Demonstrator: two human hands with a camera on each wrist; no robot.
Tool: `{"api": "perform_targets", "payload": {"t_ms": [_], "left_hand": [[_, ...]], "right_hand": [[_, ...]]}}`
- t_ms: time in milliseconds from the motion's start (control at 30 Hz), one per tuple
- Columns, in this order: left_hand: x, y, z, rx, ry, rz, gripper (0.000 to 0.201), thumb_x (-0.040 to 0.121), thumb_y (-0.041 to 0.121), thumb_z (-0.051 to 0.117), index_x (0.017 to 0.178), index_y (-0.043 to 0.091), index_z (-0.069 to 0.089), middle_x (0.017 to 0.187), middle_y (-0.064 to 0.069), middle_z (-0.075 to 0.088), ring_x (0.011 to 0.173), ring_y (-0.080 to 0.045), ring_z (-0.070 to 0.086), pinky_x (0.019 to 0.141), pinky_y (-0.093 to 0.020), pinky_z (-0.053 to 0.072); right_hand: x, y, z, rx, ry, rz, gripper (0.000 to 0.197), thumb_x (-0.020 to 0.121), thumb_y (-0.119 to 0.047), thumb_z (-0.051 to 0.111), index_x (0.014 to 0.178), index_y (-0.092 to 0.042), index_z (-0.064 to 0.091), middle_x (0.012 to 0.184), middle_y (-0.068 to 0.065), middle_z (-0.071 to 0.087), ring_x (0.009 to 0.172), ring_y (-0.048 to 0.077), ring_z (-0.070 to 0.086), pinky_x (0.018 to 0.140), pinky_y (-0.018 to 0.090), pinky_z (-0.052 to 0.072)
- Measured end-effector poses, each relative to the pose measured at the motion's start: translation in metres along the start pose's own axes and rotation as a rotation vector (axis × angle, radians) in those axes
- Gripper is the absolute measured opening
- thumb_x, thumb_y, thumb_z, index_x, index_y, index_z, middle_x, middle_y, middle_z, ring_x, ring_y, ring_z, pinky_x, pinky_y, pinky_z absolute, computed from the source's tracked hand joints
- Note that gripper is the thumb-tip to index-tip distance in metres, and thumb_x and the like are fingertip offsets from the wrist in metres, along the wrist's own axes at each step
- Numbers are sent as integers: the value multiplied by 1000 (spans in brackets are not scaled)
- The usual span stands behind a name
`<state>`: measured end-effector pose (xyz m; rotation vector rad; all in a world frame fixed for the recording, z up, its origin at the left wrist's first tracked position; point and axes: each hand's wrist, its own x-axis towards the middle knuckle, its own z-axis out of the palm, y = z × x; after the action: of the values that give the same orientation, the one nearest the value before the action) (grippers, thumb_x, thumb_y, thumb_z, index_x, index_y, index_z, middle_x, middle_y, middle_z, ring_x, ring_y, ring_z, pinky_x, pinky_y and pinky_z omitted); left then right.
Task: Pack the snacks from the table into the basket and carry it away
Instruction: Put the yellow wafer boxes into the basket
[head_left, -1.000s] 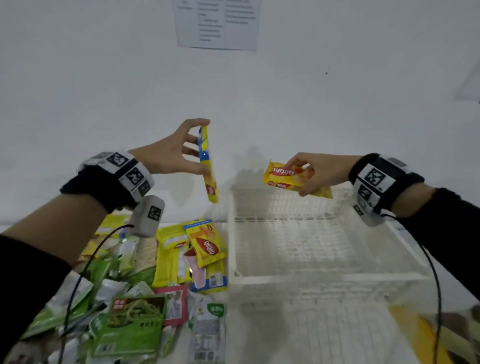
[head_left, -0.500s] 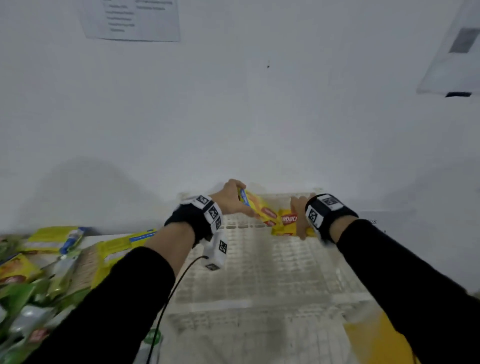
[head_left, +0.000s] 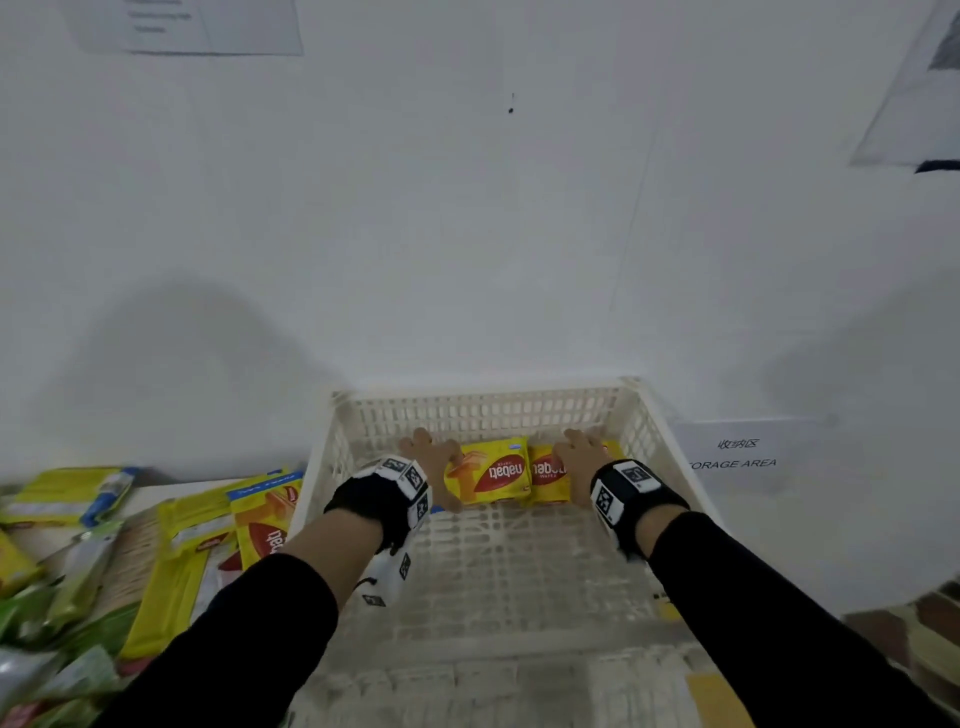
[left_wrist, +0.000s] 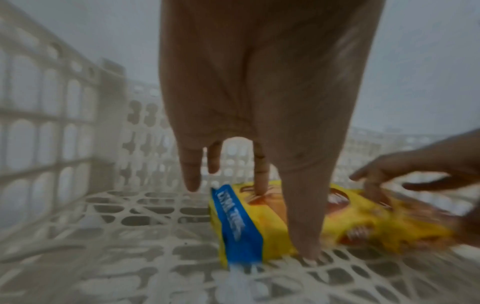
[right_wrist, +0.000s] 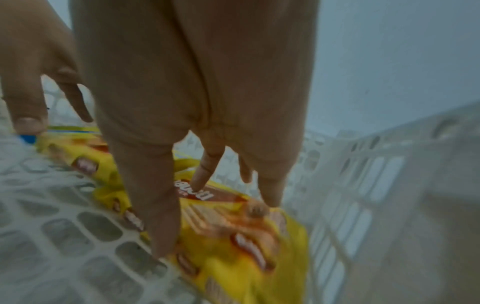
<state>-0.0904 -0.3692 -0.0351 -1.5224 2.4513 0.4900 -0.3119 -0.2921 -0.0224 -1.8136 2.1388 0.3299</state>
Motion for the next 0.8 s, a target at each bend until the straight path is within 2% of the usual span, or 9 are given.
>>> {"api": "perform_targets", "payload": {"t_ms": [33,133,200,267,367,500,700,800], "left_hand": [[-1,3,4,40,38,3,74,69,51,77,131,29,42,135,-9,28,124,-35,35,99,-44,40],[0,13,9,69,63,125,70,73,48,76,131,29,44,135,-7,27,124,-31,32,97,-46,40],[2,16,10,60,41,179,67,75,41,76,134,34,45,139,-4,29,127,-29,30,102,-48,38],[4,17,13,55,34,189,62,79,34,73,135,36,46,141,-3,31,127,-29,31,104,-45,36],[6,13,16,22,33,202,59,83,30,71,137,34,47,144,-5,31,129,-31,30,108,-44,32],[8,9,17,11,47,196,59,87,29,66,141,31,42,149,-6,27,134,-32,26,112,-46,25],[7,6,26,-44,91,224,57,90,24,63,142,27,42,154,-6,23,142,-27,21,116,-40,13],[6,4,26,-54,71,230,57,92,26,61,144,29,39,157,-5,18,144,-26,17,118,-42,10]], "right_hand": [[2,4,6,11,15,1,62,80,-4,63,134,-22,39,154,11,15,139,38,21,107,43,36],[3,13,17,34,-7,5,72,75,-18,73,136,-31,38,146,9,22,134,38,24,104,44,38],[2,17,21,38,-4,20,70,76,-20,71,136,-37,38,143,7,25,133,36,25,103,46,40],[2,20,25,50,46,19,63,83,-13,62,135,-39,39,143,6,26,132,35,27,103,47,39],[2,24,26,92,106,10,58,86,-3,53,132,-37,43,143,7,29,130,34,29,101,46,40],[8,26,28,150,142,12,55,87,4,50,131,-29,46,146,12,27,132,36,28,102,41,39],[12,19,30,177,189,16,55,86,6,50,129,-27,47,142,14,29,130,37,30,105,37,35],[11,18,29,172,192,16,54,86,3,52,130,-28,47,143,13,30,131,36,30,105,37,34]]}}
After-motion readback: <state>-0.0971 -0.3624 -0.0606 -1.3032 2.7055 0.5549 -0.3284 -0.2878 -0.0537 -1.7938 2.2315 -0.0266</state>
